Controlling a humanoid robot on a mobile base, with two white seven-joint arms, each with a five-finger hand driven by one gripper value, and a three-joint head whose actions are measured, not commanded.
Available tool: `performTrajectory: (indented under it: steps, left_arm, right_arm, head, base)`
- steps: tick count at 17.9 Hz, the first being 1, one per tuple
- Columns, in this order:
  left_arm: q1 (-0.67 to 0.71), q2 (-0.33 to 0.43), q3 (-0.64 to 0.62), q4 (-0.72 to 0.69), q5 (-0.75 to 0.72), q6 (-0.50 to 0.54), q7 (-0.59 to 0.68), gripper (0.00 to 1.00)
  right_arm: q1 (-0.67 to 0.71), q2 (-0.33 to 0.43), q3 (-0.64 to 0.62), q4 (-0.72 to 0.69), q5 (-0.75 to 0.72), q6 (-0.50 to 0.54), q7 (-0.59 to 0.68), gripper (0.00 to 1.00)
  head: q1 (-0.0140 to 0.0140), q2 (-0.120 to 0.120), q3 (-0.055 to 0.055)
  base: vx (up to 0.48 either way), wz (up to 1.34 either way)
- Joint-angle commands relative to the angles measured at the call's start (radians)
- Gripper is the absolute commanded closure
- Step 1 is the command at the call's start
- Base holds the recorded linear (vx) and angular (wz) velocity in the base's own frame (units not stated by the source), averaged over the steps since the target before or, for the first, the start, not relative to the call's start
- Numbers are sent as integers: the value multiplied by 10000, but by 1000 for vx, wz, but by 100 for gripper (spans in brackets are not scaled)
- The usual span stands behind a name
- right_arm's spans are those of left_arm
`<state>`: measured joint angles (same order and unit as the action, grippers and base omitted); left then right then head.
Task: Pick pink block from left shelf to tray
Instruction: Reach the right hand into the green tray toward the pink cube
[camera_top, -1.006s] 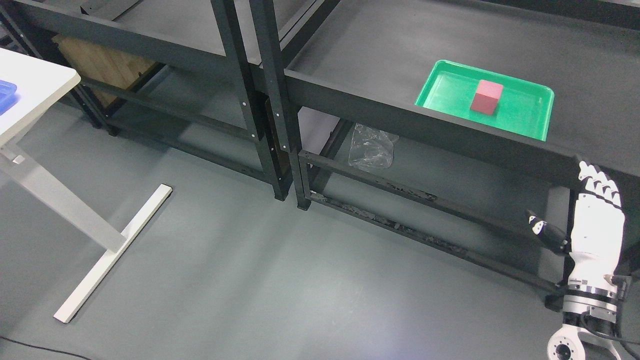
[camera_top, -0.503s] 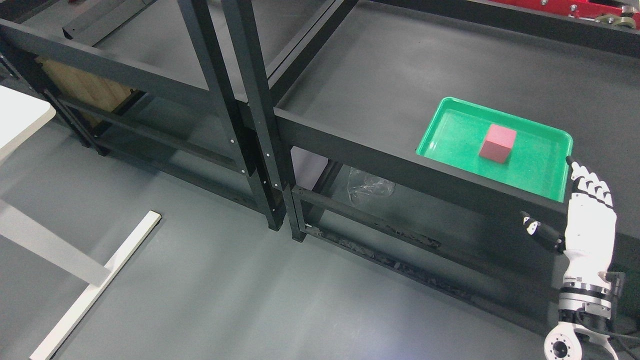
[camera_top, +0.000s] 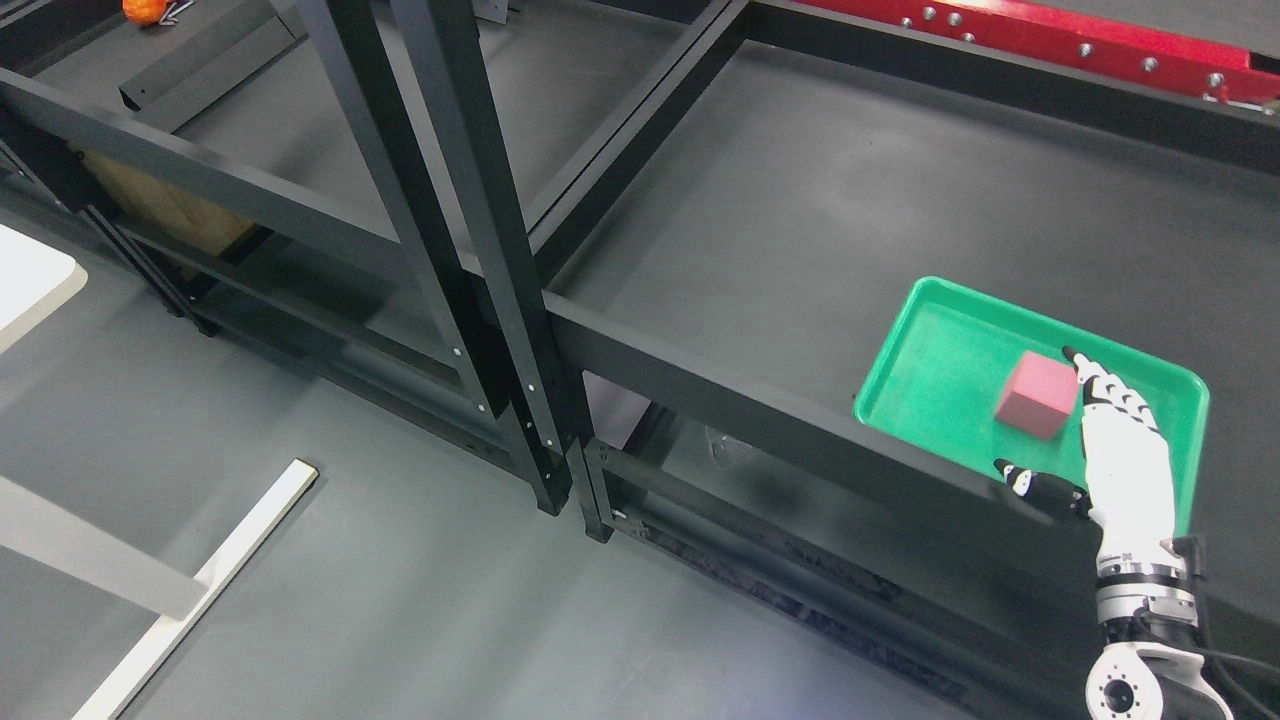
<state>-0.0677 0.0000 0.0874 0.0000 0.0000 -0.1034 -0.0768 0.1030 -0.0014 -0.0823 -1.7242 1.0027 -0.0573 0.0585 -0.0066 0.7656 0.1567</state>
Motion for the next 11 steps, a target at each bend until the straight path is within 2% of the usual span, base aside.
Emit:
performTrajectory:
  steps: [1, 3, 11]
  left_arm:
    - [-13, 175, 0, -174, 77, 6, 1, 0]
    - [2, 175, 0, -174, 77, 6, 1, 0]
    - [2, 175, 0, -174, 77, 6, 1, 0]
  right_arm:
    - [13, -160, 10, 15, -210, 280, 823, 0]
    - [28, -160, -36, 0, -210, 556, 1667, 0]
    - [74, -160, -174, 0, -195, 1508, 1793, 0]
  head:
    - [0, 0, 0]
    - [0, 0, 0]
    - [0, 0, 0]
  base:
    - [215, 95]
    - [216, 91]
    - [180, -59]
